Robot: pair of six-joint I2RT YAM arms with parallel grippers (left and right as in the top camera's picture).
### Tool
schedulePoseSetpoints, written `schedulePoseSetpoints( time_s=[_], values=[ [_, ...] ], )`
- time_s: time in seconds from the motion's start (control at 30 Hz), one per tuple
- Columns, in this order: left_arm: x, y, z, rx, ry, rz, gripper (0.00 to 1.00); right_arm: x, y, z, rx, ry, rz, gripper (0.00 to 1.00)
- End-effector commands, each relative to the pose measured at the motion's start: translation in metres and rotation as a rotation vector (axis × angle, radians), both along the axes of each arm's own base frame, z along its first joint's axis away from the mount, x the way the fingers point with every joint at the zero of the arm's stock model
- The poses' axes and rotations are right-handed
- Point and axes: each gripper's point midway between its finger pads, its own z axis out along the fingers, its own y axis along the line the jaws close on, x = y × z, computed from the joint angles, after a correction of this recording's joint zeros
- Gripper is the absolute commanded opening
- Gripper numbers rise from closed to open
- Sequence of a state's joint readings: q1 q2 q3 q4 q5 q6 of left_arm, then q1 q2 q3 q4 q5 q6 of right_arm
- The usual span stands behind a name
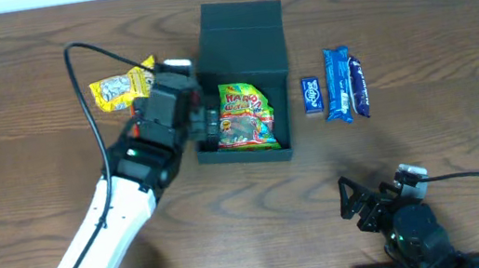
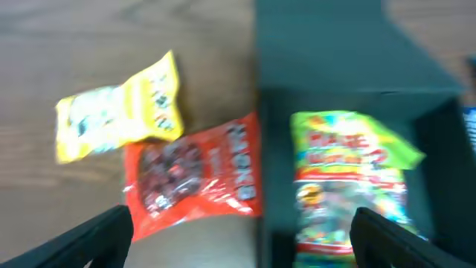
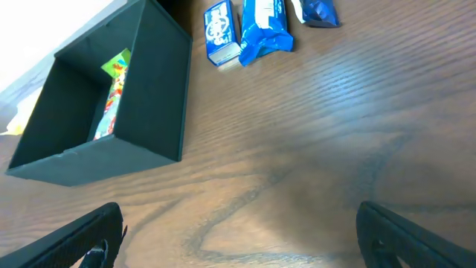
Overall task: Pack container
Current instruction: 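Carry the Haribo bag with the left gripper into the box, then push the Haribo bag down inside the box with the left gripper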
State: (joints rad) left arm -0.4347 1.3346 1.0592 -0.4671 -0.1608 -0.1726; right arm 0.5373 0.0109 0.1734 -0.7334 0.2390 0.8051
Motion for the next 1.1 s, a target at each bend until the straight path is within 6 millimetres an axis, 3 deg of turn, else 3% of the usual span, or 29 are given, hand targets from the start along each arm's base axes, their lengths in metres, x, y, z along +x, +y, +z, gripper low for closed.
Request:
schedulePoseSetpoints(
  time_s=[0.0,0.07,0.13,0.27,0.47,1.07],
  values=[
    [0.005,0.01,-0.022,0.012,0.081,-0.02,0.64,0.0,0.0,-0.001,0.004,-0.002,-0.008,0.99],
    [0.009,0.019,-0.04,0.03,0.132,0.004,0.27,0.0,0.0,-0.001,0.004,-0.002,-0.008,1.0],
    [0.012,0.026,-0.058,0.039,0.182,0.024,0.06,0.0,0.0,-0.001,0.004,-0.002,-0.008,0.99],
    [0.013,0.032,-0.09,0.021,0.279,0.037,0.06,0.0,0.0,-0.001,0.004,-0.002,-0.008,0.99],
    [0.002,0.007,-0.133,-0.093,0.434,-0.047,0.06,0.0,0.0,-0.001,0.004,-0.002,-0.008,0.99],
    [-0.012,-0.036,-0.132,-0.209,0.48,-0.18,0.06,0.0,0.0,-0.001,0.004,-0.002,-0.008,0.99]
  ],
)
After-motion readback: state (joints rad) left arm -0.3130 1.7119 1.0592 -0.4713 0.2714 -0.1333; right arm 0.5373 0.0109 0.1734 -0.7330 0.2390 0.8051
